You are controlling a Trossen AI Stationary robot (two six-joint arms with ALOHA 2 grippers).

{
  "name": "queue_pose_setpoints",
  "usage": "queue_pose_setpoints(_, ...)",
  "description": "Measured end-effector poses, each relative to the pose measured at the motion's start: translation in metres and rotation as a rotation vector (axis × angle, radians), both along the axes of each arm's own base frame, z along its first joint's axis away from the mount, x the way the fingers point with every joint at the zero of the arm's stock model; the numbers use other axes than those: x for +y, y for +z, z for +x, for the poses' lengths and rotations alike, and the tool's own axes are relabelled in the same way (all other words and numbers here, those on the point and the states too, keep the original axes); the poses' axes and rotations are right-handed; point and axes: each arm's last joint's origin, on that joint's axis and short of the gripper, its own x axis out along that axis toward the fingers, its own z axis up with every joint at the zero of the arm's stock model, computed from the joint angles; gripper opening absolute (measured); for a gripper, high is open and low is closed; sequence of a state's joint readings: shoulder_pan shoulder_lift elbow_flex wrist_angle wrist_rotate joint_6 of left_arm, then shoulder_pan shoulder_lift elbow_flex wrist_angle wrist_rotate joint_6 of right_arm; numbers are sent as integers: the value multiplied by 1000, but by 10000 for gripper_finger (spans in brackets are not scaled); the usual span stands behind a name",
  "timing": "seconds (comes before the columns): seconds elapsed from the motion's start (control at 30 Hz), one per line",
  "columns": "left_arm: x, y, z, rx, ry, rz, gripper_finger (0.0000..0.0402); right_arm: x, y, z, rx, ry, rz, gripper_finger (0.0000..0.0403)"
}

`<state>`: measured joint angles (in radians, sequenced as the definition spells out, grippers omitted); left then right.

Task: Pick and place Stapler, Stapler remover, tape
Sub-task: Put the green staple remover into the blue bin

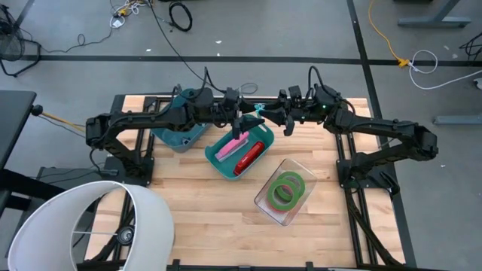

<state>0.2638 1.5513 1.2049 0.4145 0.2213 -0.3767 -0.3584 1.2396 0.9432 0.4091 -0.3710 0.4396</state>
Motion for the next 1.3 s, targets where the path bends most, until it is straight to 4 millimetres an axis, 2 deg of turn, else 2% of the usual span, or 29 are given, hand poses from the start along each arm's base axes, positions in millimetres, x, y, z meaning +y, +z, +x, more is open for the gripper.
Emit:
queue_pose_setpoints(0.4, 1, -3, 0, 33, 19, -2, 311, -1, 1, 0, -15, -23, -6, 107)
queue_pose_setpoints(1.0, 1, -3, 0, 34, 20, -4, 152, -1, 1, 0, -14, -23, -6, 102)
queue_pose_setpoints(1.3, 1, -4, 0, 36, 19, -1, 100, 0, 0, 0, -3, -19, -1, 102)
